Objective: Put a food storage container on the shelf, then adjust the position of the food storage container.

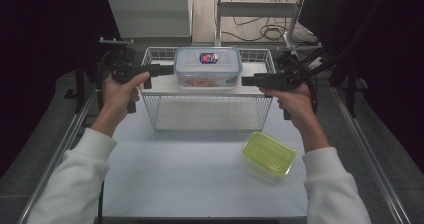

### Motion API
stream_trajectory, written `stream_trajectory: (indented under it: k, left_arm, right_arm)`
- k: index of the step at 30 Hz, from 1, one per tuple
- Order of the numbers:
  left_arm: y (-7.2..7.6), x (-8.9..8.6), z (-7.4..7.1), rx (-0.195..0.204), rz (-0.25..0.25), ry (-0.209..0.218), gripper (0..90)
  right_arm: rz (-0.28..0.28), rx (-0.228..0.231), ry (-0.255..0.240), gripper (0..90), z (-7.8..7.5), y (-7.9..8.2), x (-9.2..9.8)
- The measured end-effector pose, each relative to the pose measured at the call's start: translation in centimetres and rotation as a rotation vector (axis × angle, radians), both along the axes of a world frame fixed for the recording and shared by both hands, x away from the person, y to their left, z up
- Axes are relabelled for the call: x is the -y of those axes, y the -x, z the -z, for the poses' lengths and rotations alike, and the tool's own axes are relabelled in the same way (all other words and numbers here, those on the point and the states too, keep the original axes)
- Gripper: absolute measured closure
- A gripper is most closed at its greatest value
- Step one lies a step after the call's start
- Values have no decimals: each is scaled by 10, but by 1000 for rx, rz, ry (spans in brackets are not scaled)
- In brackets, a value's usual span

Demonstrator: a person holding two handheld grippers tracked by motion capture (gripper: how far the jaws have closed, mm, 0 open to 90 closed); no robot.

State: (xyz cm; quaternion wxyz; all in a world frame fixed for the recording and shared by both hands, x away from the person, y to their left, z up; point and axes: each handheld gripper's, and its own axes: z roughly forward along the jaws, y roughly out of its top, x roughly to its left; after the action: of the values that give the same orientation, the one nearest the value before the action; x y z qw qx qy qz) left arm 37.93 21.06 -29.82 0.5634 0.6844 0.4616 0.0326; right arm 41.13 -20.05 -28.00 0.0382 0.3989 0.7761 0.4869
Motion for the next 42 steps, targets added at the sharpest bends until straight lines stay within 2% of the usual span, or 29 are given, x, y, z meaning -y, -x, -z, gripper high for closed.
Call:
stream_trajectory:
  k: [4, 10, 15, 19, 25, 28, 30, 37, 42]
  left_arm:
    - [27, 1, 15, 0, 28, -45, 244]
    - [60, 4, 52, -14, 93, -107, 250]
    - [81, 3, 76, -23, 107, -153, 253]
    - [92, 2, 90, -47, 122, -173, 254]
    - [99, 4, 106, -73, 144, -209, 257]
    - [100, 5, 110, -80, 149, -227, 261]
    - [101, 6, 111, -84, 149, -234, 261]
    - [100, 7, 115, -95, 152, -244, 262]
    - [99, 9, 118, -101, 152, -265, 256]
  right_arm:
    - [-16, 9, 76, 339, 10, 22, 4]
    - [-25, 4, 166, 341, 33, 49, 14]
    - [-59, -21, 179, 341, 57, 67, 22]
    - [-66, -35, 217, 341, 76, 76, 23]
    - [-75, -60, 224, 342, 98, 83, 19]
    - [-78, -63, 218, 347, 106, 86, 18]
    - [-82, -74, 231, 348, 111, 85, 18]
    - [-71, -85, 239, 356, 117, 82, 21]
    - [-60, -75, 287, 378, 120, 81, 20]
